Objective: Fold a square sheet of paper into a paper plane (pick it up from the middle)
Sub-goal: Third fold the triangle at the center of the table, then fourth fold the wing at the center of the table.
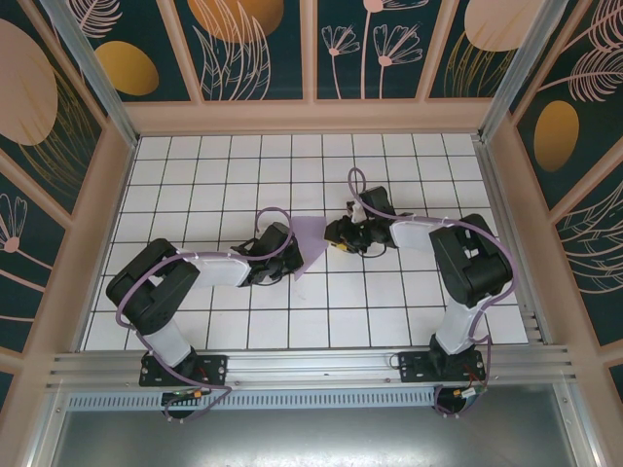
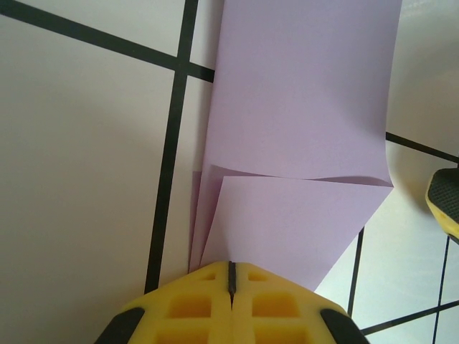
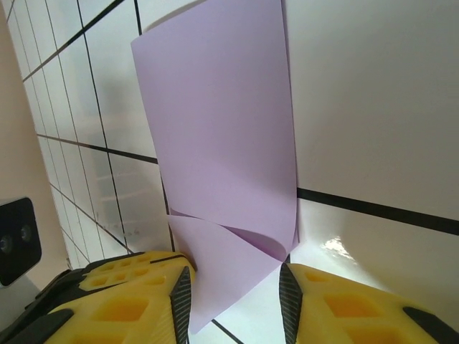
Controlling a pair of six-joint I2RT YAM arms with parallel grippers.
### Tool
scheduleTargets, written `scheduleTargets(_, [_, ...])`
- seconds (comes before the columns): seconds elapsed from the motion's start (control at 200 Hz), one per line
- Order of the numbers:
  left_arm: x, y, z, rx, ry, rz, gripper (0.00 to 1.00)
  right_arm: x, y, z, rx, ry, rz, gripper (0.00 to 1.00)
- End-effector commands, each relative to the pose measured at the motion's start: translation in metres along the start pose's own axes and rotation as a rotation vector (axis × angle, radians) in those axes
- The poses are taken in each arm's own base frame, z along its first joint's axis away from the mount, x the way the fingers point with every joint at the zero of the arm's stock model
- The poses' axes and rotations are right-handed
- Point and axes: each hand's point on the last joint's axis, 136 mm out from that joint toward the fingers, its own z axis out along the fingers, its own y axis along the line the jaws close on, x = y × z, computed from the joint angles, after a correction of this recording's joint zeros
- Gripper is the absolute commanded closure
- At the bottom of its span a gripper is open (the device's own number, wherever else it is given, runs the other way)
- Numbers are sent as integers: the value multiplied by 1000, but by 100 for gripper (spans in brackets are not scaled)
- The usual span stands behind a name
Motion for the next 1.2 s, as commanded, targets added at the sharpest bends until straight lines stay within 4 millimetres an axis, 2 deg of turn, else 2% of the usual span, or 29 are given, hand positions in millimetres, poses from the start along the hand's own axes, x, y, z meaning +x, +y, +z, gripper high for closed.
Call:
scheduleTargets(0.0, [-1, 5, -2, -29, -13, 3, 100, 2, -1, 7, 7, 30, -18, 58])
scheduleTargets(0.105, [-2, 1, -4, -10, -19, -1, 100, 4, -5, 11, 28, 41, -14, 57])
scheduleTargets(0.465, [-7, -15, -14, 46, -30, 2, 97, 8, 2, 21, 14, 73, -32, 58])
scheduleTargets(0.626, [-7, -13, -14, 37, -29, 1, 96, 9, 5, 21, -7, 81, -39, 59])
scheduleTargets(0.991, [-10, -7, -14, -3, -45, 0, 95, 21, 37, 21, -180, 134, -126, 60])
scheduleTargets(1.196, [-12, -6, -15, -12, -51, 3, 93, 24, 36, 26, -206, 158, -122, 64])
